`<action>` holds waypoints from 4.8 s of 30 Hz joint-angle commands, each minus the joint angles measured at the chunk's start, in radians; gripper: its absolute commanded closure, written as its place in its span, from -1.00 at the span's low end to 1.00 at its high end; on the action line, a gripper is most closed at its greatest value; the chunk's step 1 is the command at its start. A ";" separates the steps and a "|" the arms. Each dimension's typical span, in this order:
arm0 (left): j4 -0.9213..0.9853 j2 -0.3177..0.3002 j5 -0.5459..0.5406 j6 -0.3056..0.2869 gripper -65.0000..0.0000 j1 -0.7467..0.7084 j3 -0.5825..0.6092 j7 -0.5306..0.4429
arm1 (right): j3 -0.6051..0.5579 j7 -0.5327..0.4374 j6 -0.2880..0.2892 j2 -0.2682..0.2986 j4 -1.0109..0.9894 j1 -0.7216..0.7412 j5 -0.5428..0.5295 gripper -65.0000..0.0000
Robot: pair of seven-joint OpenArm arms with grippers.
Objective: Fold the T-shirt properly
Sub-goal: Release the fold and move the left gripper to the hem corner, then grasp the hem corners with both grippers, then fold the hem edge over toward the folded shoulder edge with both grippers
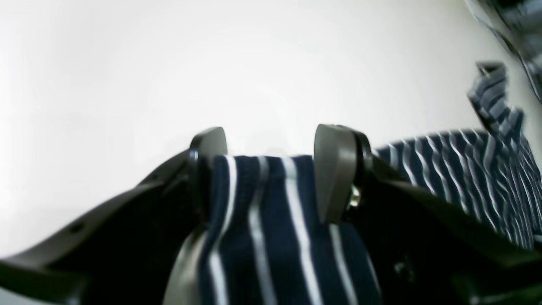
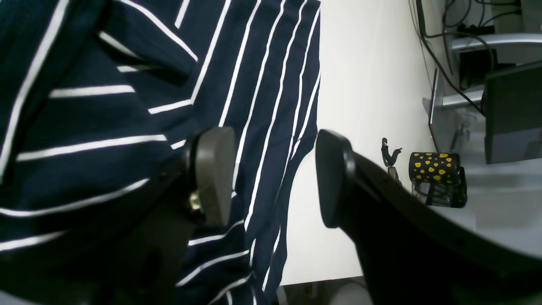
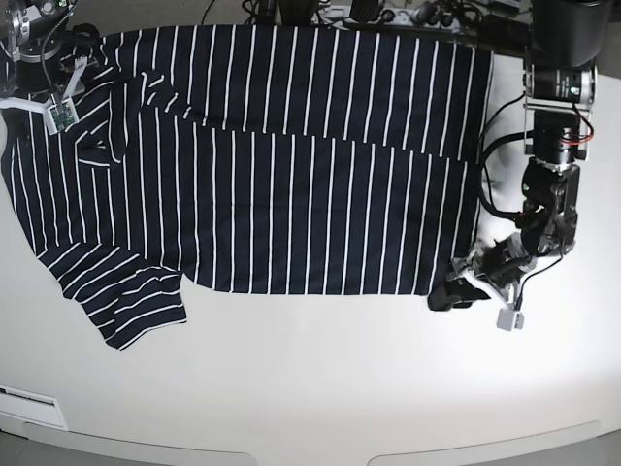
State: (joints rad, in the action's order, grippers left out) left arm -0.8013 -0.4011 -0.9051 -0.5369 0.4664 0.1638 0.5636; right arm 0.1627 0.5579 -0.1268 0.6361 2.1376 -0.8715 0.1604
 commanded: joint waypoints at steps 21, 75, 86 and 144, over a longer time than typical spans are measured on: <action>0.009 0.013 0.043 0.183 1.00 0.000 0.013 0.143 | 0.010 -0.068 0.063 0.013 -0.174 0.592 -0.327 -0.03; 0.006 0.013 0.138 0.040 1.00 0.032 0.013 0.151 | 0.007 0.175 0.825 0.037 -1.339 1.394 -1.058 1.00; 0.000 -0.039 0.138 -0.011 1.00 0.199 0.012 0.115 | 0.007 0.188 0.825 0.133 -0.943 1.210 -1.046 1.00; -0.467 -0.309 -0.578 -0.158 1.00 0.192 0.204 0.833 | 0.008 0.565 0.825 0.312 -0.782 0.963 -1.339 1.00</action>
State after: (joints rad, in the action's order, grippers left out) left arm -1.2568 -0.6895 -1.4666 -0.6861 0.6331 0.3798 1.3911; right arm 0.1596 1.1305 0.6968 0.9115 1.3426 0.0734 -1.1702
